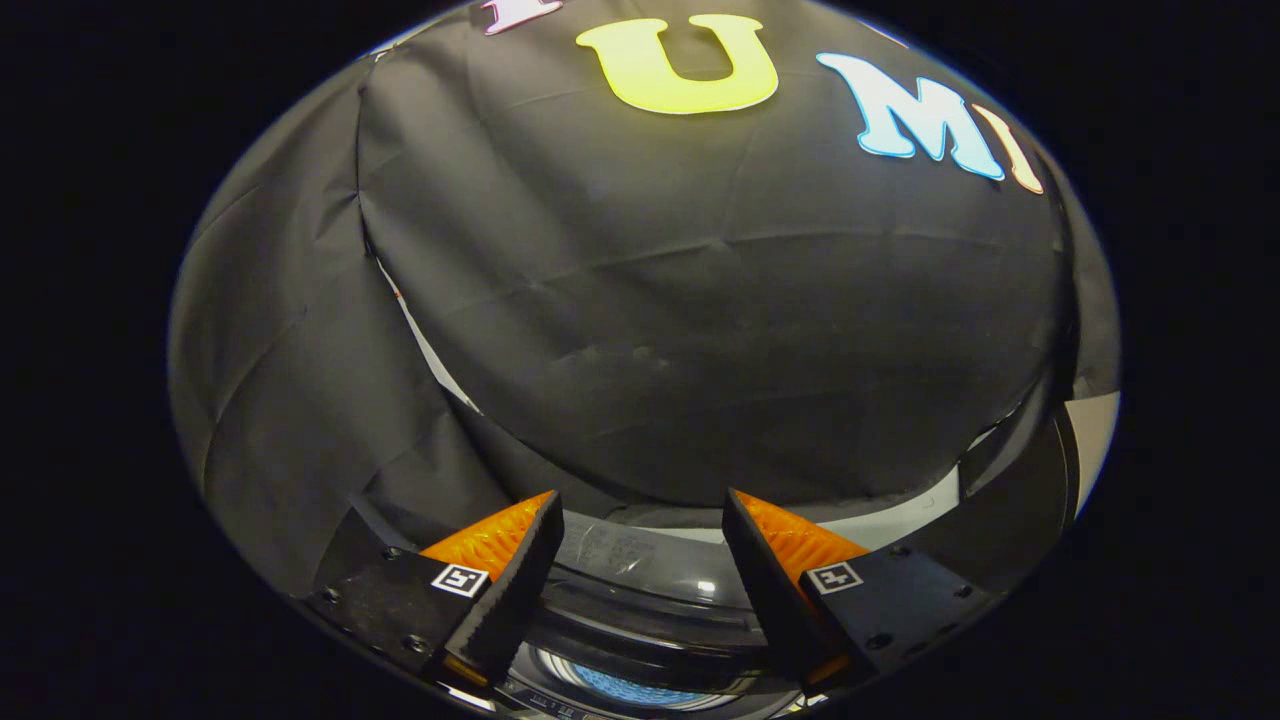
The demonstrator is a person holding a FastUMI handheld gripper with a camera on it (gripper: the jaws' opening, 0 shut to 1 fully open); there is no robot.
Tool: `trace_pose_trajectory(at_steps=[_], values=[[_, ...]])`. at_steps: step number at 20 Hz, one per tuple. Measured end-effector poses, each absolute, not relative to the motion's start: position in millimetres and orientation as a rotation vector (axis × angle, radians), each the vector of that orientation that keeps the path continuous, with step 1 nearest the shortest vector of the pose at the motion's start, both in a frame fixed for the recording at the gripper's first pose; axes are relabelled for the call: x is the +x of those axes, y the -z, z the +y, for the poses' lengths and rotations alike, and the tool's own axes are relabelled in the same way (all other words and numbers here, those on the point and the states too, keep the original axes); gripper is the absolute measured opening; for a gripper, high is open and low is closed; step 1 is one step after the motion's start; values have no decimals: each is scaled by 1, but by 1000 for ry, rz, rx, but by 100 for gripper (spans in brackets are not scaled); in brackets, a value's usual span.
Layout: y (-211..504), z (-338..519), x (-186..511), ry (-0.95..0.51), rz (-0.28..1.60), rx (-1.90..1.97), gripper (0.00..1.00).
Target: Put the clothes into the washing machine and then close the washing machine lid.
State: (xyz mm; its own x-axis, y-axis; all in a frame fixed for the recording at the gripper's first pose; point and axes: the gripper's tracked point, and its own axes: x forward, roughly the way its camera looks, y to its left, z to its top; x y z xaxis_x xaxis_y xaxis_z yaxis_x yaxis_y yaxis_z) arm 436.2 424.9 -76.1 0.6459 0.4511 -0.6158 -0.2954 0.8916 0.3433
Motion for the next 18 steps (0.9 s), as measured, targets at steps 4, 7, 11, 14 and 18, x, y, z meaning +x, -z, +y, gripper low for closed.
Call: trace_pose_trajectory(at_steps=[4,7,11,14,18], values=[[75,422,421,-410,722,210,100],[72,420,411,-402,679,217,99],[70,416,396,-390,639,242,98],[74,412,379,-397,607,247,98],[90,410,346,-396,641,261,98]])
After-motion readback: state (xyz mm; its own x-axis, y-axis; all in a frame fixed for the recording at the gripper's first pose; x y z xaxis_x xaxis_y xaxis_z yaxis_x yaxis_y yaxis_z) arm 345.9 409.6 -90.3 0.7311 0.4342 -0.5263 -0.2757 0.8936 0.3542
